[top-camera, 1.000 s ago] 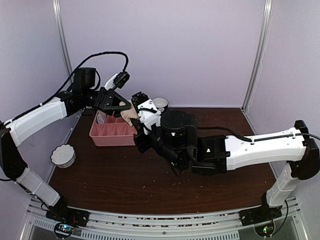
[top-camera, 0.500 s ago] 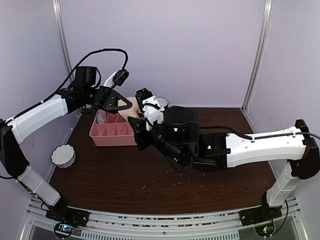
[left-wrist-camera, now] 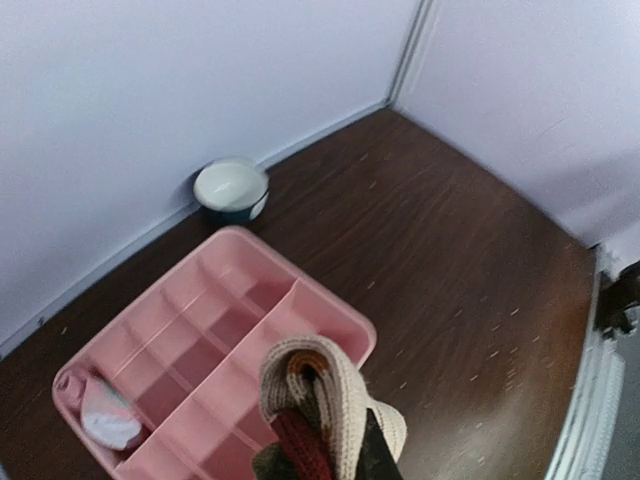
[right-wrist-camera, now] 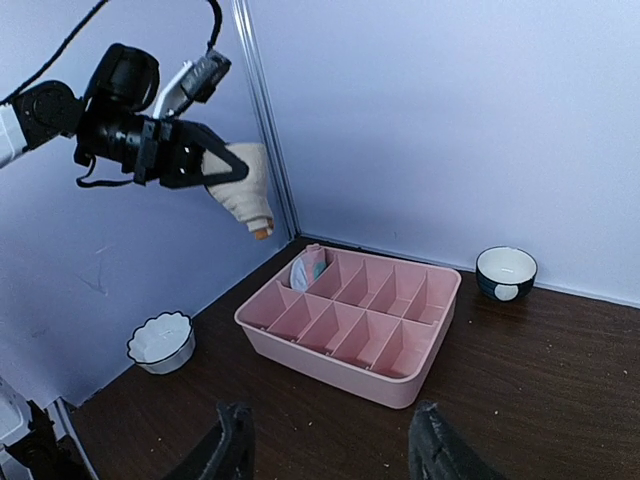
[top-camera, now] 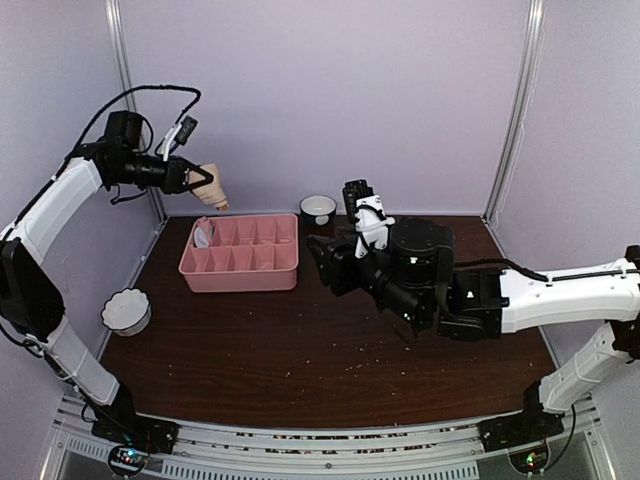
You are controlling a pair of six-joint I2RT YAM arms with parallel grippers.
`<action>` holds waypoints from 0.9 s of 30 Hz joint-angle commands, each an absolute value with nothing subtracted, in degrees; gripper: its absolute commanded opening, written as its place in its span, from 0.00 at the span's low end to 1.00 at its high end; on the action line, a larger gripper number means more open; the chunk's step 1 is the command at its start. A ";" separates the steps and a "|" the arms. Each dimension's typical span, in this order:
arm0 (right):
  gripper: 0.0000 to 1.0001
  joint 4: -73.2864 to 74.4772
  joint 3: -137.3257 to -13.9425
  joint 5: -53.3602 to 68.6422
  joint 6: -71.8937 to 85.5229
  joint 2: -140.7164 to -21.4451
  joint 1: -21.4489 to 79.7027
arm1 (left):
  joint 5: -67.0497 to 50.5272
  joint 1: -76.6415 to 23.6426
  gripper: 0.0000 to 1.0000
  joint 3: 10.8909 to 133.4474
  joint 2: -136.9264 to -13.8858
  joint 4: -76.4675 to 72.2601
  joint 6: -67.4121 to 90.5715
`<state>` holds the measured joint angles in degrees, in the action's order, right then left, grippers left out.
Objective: Roll the socks
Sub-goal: Place the sock in the storage box.
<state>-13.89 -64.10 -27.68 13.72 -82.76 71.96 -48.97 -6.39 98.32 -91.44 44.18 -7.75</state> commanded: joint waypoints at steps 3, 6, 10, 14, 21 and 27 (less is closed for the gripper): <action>0.49 -14.64 -60.31 -30.25 16.96 -79.78 71.81 | -17.98 -6.97 0.00 82.89 -89.11 40.25 -22.89; 0.46 -14.48 -59.16 -29.83 17.95 -79.39 71.81 | -13.08 -6.86 0.00 78.22 -88.97 35.76 -23.75; 0.42 -14.68 -58.01 -29.21 18.99 -79.01 71.81 | -9.68 -6.73 0.00 74.89 -89.31 31.23 -25.38; 0.40 -14.85 -57.35 -28.51 19.74 -78.99 71.81 | -9.39 -6.35 0.00 73.69 -90.63 27.73 -26.05; 0.34 -15.20 -56.34 -27.71 21.22 -79.14 71.81 | -8.93 -6.31 0.00 73.89 -94.54 23.84 -26.57; 0.30 -15.21 -55.47 -27.84 21.62 -78.50 71.81 | -7.86 -6.24 0.00 74.36 -97.86 22.67 -26.39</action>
